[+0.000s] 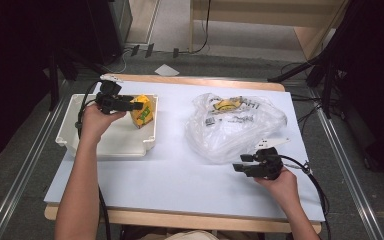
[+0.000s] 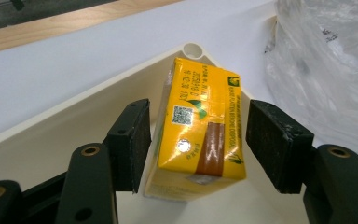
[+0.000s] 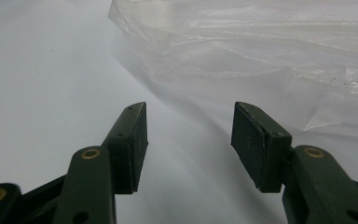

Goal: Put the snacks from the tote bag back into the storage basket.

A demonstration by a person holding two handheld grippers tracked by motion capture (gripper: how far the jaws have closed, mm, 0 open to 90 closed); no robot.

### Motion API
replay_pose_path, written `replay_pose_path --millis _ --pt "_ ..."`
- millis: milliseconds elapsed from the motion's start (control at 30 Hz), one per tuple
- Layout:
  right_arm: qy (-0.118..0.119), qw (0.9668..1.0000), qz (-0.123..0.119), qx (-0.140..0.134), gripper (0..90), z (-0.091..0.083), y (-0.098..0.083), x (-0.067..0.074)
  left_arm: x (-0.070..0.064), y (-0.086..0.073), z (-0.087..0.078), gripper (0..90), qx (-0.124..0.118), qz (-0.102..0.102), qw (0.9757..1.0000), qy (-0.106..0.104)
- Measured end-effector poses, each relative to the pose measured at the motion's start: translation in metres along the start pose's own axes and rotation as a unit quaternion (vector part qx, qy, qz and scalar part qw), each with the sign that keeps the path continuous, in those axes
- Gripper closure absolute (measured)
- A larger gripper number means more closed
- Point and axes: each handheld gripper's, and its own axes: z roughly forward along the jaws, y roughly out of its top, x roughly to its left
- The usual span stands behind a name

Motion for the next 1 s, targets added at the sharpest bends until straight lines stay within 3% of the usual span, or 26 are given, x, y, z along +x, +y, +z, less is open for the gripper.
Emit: replay_pose_path --millis 167,467,567,767,1000 --pt "0.000 1.0000 -0.002 -0.003 46.5 -0.001 0.001 -0.001 -0.005 -0.001 -0.011 40.7 0.001 0.002 0.9999 0.011" --pt "0.001 0.9999 -0.002 -0.011 46.5 -0.002 0.003 -0.003 -0.008 -0.009 -0.023 39.9 0.008 -0.014 0.9997 0.017" --pt "0.002 0.9999 0.001 -0.012 46.5 -0.002 0.004 -0.004 -0.010 -0.014 -0.028 40.4 -0.001 -0.021 0.9997 0.015" --pt "0.003 0.9999 0.002 -0.015 46.6 -0.002 0.005 -0.006 -0.014 -0.025 -0.026 41.2 0.008 -0.032 0.9993 0.015" --pt "0.004 0.9998 0.005 -0.017 46.6 -0.001 0.005 -0.007 -0.017 -0.034 -0.022 54.1 0.016 -0.026 0.9995 -0.002"
